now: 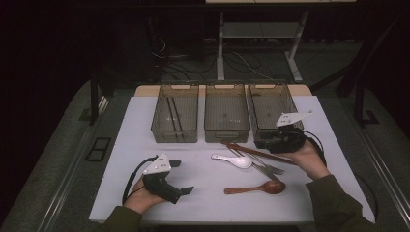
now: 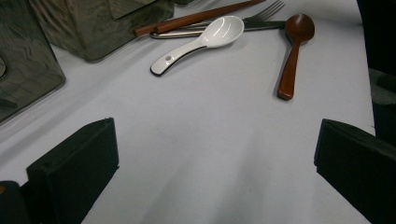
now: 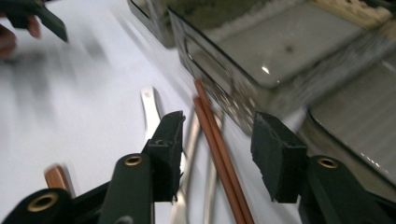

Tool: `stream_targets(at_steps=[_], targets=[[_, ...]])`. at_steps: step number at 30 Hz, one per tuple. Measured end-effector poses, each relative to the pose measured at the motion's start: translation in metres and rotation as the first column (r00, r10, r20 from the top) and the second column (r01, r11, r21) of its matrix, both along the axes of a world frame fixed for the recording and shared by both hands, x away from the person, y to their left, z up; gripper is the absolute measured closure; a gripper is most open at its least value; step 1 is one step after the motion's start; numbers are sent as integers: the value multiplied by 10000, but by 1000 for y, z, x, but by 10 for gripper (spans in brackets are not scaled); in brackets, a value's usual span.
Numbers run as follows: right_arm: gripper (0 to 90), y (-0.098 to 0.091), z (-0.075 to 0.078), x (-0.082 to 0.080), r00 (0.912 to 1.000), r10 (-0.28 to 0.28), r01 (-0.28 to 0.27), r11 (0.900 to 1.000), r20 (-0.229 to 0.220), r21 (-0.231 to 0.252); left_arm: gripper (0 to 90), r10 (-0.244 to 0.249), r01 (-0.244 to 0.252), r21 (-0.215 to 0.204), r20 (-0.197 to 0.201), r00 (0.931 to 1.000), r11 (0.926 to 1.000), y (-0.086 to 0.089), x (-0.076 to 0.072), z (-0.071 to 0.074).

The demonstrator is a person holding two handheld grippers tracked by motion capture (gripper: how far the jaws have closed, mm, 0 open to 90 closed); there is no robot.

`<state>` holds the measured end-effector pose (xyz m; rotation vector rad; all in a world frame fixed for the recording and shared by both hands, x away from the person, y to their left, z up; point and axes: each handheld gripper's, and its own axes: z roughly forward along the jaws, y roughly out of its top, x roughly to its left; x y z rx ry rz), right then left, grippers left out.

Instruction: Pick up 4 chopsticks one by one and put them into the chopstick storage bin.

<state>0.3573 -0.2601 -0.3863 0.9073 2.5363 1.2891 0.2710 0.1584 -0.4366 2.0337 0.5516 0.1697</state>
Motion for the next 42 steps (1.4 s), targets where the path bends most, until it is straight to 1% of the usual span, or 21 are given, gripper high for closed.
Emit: stream_targets(at_steps=[2, 3, 6, 8, 9, 12, 19, 24, 30, 33, 42], targets=[[570, -9, -5, -2, 10000, -84, 84, 9998, 0, -193, 0, -9, 9, 6, 14, 10000, 10000, 0, 0, 0], [572, -13, -7, -2, 9999, -98, 96, 9995, -76, -290, 0, -25, 25, 18, 15, 10000, 10000, 0, 0, 0], [611, -24, -18, -2, 9997, -115, 96, 9970, -234, -768, 0, -47, 47, 72, 18, 10000, 10000, -1, 0, 0], [624, -28, -25, 0, 9989, -102, 64, 9968, -468, -798, 0, -41, 41, 70, 29, 10000, 10000, -1, 0, 0], [638, -29, -28, 0, 9986, -122, 76, 9962, -517, -871, 0, -44, 44, 73, 32, 10000, 10000, -1, 0, 0], [657, -29, -34, 3, 9978, 11, -82, 9942, -661, -1074, 0, -59, 59, 95, 27, 10000, 9999, -1, 0, 0], [665, -23, -45, 8, 9950, 355, -495, 9871, -935, -1520, 0, -128, 128, 132, 18, 9999, 9998, -2, 0, 0], [671, -20, -51, 10, 9935, 402, -599, 9802, -1068, -1887, 0, -129, 129, 158, 1, 9999, 9998, -2, 0, 0], [741, -19, -54, 11, 9924, 498, -715, 9776, -1121, -1982, 0, -135, 135, 149, -7, 9999, 9998, -2, 0, 0], [757, -19, -53, 9, 9922, 546, -764, 9768, -1125, -1999, 0, -140, 140, 150, -10, 9999, 9998, -2, 0, 0], [770, -16, -51, 3, 9868, 992, -1240, 9712, -1281, -2035, 0, -178, 178, 135, -34, 9998, 9998, -2, -1, 0]])
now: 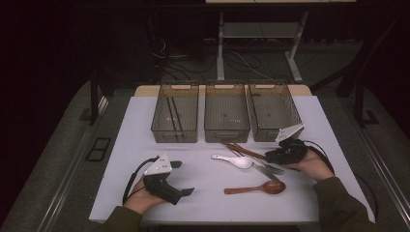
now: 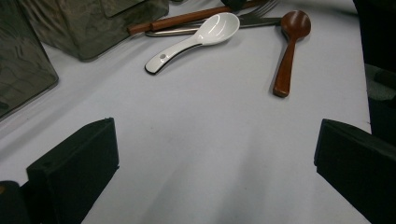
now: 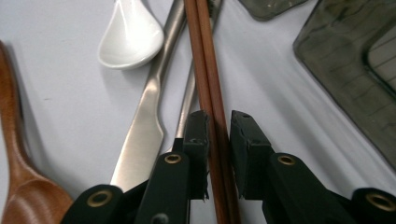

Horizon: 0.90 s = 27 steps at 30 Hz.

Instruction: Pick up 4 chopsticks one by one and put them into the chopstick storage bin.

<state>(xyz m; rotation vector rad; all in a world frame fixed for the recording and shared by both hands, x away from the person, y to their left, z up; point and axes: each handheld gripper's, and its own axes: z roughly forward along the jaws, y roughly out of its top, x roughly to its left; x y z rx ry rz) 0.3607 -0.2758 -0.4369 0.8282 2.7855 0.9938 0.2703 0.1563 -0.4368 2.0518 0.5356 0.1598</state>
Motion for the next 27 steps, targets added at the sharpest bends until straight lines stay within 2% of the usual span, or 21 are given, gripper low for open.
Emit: stream_targets(at_steps=[5, 10, 13, 27], targets=[[770, -1, 1, -3, 10000, 22, -21, 10000, 61, -38, 0, -20, 20, -2, -11, 10000, 10000, 0, 0, 0], [750, -5, 7, -3, 9993, -154, 141, 9991, 335, 394, 0, -11, 11, -19, 2, 10000, 10000, 0, 0, 0], [765, -5, 9, -4, 9992, -35, 12, 9983, 404, 587, 0, -24, 24, 2, -18, 10000, 10000, -1, 0, 0], [804, 7, 0, -6, 9987, 364, -353, 9989, 359, -294, 0, -10, 10, -43, 5, 10000, 10000, -1, -1, 0]])
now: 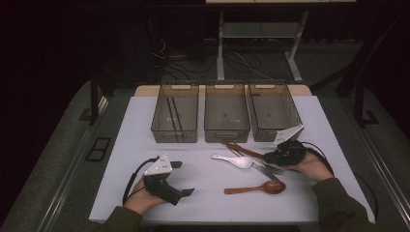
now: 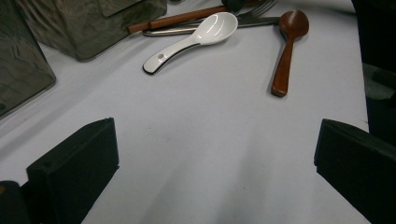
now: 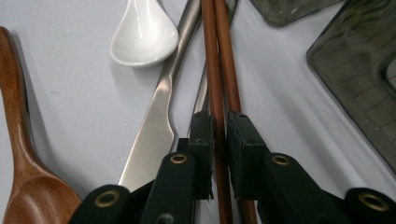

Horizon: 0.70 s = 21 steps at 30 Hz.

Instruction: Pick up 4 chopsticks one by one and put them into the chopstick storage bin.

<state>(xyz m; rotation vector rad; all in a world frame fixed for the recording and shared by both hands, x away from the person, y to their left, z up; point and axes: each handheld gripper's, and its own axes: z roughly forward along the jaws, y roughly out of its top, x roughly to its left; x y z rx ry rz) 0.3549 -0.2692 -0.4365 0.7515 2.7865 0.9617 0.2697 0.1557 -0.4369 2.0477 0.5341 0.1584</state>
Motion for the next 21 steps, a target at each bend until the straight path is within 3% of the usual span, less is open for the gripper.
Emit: stream_targets(at_steps=[8, 21], targets=[[821, 0, -3, 1, 9998, 148, -145, 9995, 111, -270, 0, -14, 14, 37, -15, 10000, 10000, 0, 0, 0], [839, 0, -3, 0, 9996, 286, -286, 9994, 11, -188, 0, -9, 9, 35, -14, 10000, 10000, 0, 0, 0]])
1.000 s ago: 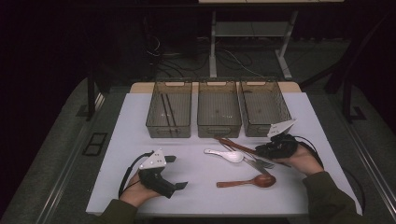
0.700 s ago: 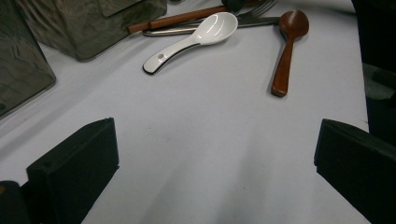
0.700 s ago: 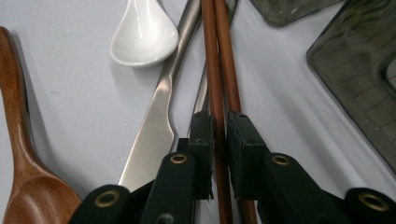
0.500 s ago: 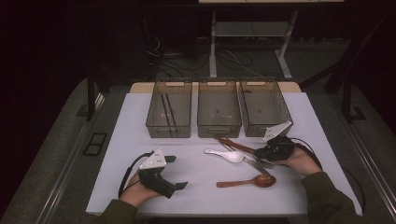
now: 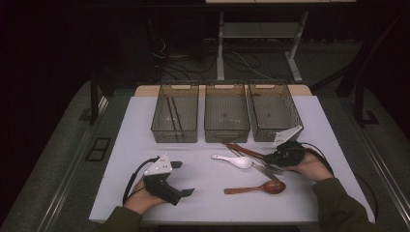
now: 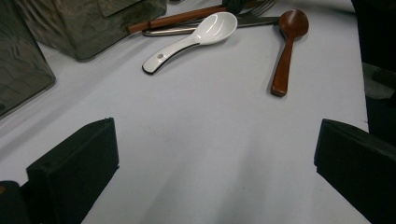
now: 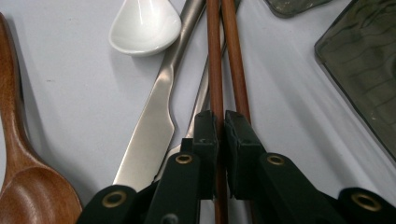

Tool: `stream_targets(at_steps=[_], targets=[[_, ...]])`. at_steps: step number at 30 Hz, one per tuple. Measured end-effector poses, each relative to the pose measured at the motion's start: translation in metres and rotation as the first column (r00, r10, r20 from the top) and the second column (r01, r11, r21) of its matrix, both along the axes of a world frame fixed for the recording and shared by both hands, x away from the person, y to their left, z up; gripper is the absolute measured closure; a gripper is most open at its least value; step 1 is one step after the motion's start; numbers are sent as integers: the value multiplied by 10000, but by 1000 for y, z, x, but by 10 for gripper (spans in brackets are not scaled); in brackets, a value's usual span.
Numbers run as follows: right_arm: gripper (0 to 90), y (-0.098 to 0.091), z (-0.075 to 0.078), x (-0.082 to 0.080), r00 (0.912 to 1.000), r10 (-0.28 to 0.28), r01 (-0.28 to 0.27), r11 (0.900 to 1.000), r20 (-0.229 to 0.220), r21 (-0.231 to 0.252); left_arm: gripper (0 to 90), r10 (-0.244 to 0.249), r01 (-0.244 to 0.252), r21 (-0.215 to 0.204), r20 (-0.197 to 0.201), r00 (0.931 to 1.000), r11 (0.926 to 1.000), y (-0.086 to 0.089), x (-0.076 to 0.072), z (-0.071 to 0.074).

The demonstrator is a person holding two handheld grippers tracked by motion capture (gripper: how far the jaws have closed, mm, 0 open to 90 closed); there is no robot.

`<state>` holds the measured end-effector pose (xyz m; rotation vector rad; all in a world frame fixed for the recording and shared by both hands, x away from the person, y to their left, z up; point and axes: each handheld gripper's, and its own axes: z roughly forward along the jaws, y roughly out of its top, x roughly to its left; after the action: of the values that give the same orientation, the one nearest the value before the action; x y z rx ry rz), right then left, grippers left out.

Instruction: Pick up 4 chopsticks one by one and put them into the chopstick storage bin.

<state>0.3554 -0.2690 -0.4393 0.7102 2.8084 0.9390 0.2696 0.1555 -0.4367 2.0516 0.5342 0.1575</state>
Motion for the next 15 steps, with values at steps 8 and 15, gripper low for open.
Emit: stream_targets(at_steps=[8, 15], targets=[[845, 0, 3, -1, 10000, 78, -79, 9999, 56, 93, 0, -1, 1, -10, 4, 10000, 10000, 0, 0, 0], [845, -6, 10, -2, 9997, -9, 0, 9992, 234, 396, 0, -7, 7, 0, 1, 10000, 10000, 0, 0, 0]])
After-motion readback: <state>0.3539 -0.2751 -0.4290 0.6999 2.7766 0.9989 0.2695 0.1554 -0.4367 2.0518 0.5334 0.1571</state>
